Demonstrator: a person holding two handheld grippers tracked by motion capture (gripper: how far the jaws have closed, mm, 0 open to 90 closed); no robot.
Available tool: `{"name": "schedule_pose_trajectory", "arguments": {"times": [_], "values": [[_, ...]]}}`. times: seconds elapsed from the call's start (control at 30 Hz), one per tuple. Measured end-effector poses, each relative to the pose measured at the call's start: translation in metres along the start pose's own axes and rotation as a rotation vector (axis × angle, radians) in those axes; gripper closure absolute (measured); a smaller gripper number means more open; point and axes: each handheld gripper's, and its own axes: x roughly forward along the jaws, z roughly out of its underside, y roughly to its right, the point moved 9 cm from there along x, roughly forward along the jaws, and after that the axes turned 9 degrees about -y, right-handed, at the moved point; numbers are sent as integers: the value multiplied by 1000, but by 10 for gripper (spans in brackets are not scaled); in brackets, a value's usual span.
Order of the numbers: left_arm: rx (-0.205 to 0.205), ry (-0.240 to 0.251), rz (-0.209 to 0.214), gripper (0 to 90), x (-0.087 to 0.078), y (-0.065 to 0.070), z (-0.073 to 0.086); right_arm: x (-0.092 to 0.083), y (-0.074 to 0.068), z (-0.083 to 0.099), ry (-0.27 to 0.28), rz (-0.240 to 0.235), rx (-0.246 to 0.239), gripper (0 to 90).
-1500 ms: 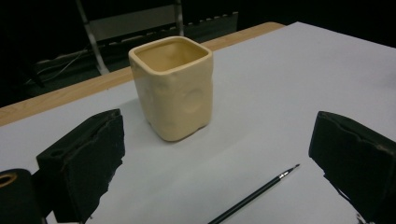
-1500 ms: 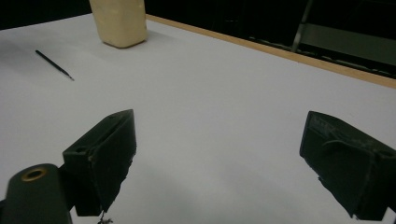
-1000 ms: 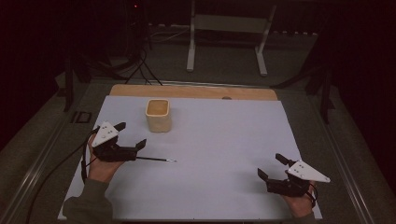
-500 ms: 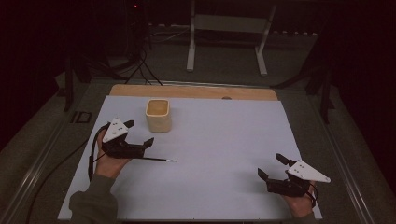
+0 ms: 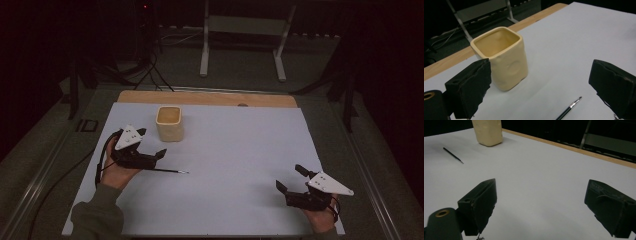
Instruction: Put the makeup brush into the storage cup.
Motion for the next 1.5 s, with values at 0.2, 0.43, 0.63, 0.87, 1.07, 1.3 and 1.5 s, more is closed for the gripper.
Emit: {"name": "schedule_pose_trajectory", "arguments": {"times": [0.2, 0.43, 0.63, 0.87, 1.07, 1.3, 1.5], "values": [[25, -40, 7, 51, 0, 1, 2, 0, 0, 0, -1, 0, -2, 107], [61, -101, 38, 43, 1, 3, 6, 0, 0, 0, -1, -2, -2, 107], [78, -143, 55, 42, 2, 5, 9, 0, 0, 0, 0, -1, -1, 107], [123, -218, 92, 50, 1, 11, 11, 0, 0, 0, -1, -2, -3, 107], [145, -262, 118, 56, -1, 12, 11, 0, 0, 0, -1, -2, -2, 107], [198, -379, 218, 70, -1, 20, 17, 0, -1, 0, -2, -3, -4, 107], [212, -430, 254, 86, 3, 21, 21, 1, 0, 0, -2, -3, -4, 107]]}}
